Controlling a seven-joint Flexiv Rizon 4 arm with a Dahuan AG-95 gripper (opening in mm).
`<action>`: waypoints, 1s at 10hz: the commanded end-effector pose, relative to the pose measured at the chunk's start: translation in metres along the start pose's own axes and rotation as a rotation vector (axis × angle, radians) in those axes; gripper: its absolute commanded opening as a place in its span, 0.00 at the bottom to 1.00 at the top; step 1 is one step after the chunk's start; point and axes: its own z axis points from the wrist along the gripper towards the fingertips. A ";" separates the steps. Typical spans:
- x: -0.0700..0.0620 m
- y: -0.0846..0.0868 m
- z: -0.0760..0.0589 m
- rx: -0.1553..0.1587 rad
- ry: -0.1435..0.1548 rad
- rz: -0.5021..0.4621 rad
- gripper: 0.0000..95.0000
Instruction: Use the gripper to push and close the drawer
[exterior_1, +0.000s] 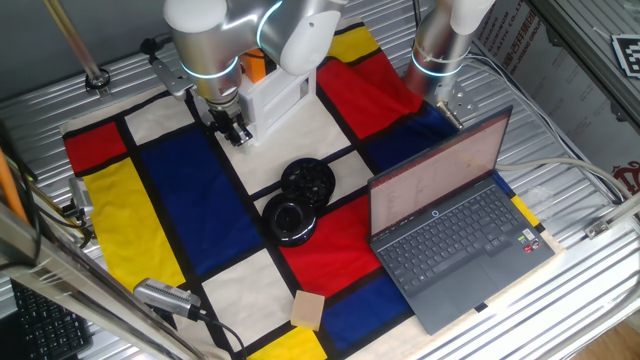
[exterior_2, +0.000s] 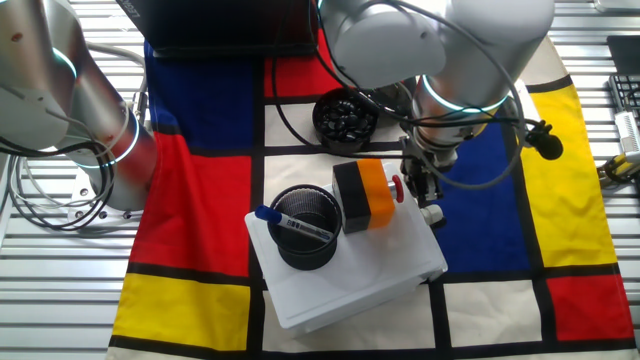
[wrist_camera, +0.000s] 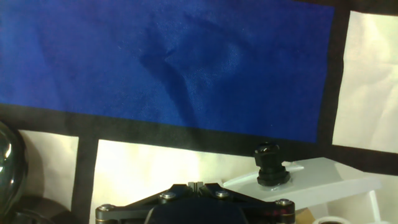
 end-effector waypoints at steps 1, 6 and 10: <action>0.000 0.000 0.000 0.007 0.003 -0.001 0.00; 0.001 -0.002 0.000 0.030 0.015 -0.006 0.00; 0.004 -0.007 -0.002 0.031 0.020 -0.008 0.00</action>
